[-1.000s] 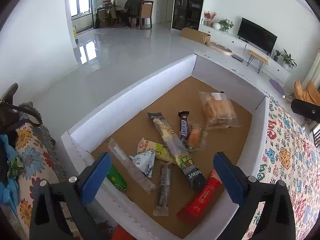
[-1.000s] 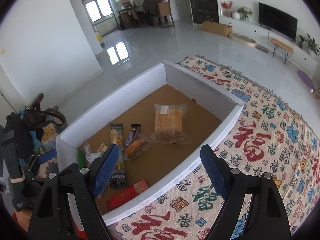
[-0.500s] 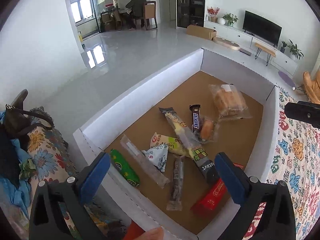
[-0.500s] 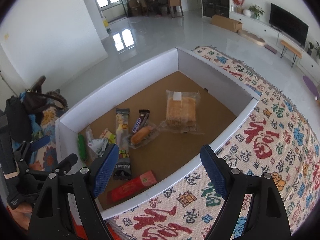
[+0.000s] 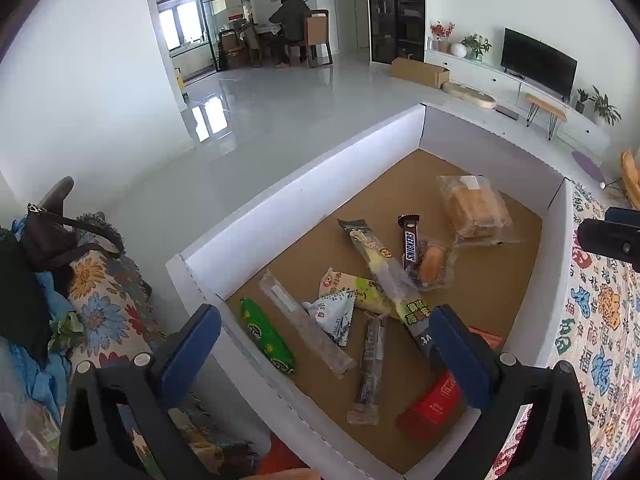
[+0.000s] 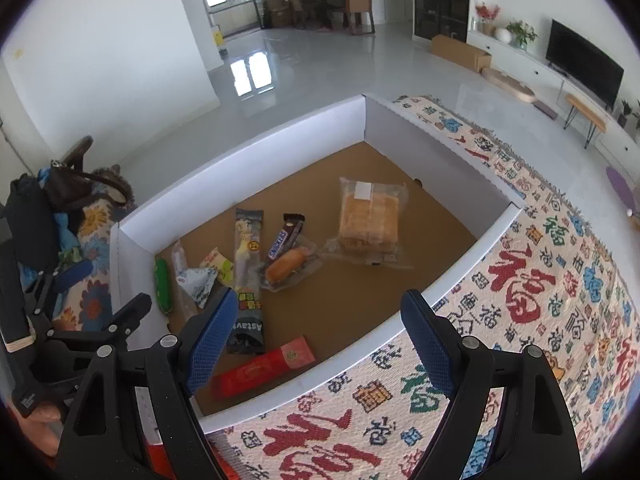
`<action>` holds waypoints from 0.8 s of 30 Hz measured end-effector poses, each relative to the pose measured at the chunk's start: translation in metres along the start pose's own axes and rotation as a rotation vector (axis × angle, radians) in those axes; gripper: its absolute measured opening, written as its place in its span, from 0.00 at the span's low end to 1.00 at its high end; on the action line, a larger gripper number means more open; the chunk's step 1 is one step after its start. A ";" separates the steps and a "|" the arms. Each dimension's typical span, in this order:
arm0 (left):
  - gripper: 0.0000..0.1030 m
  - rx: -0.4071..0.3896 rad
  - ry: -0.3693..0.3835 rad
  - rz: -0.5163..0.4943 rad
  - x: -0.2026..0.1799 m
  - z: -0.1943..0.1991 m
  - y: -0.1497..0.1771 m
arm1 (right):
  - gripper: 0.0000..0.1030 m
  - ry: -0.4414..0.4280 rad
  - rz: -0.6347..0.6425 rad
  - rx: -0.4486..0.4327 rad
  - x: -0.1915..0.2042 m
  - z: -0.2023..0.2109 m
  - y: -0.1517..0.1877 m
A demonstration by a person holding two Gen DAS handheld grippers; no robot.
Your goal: Organize snacks
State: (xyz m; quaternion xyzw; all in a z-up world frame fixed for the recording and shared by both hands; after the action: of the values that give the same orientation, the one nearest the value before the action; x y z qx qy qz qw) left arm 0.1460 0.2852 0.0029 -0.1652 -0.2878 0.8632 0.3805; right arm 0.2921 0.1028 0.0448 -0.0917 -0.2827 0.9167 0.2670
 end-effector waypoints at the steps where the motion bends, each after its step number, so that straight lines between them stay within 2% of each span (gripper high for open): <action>1: 1.00 0.002 0.003 0.002 0.000 0.000 0.000 | 0.83 0.003 0.010 0.002 0.002 0.000 0.000; 16: 1.00 0.042 0.053 0.058 0.002 -0.007 0.003 | 0.83 0.016 0.043 0.024 0.011 -0.007 0.003; 24: 1.00 0.042 0.043 0.056 0.005 -0.011 0.002 | 0.83 0.020 0.043 0.034 0.012 -0.011 0.004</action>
State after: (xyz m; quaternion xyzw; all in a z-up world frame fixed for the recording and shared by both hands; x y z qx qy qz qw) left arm 0.1476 0.2917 -0.0071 -0.1834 -0.2568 0.8756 0.3658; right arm 0.2836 0.1114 0.0329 -0.1025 -0.2621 0.9260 0.2517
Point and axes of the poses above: each gripper's, at about its wrist camera, not at the fingertips, and z roughly against the way its jaws point, x to its left, y to its underside, the point moved 8 cm from there along -z, roughly the way its jaws point, and after that the axes turned 13 degrees about z, right-handed, at the moved point
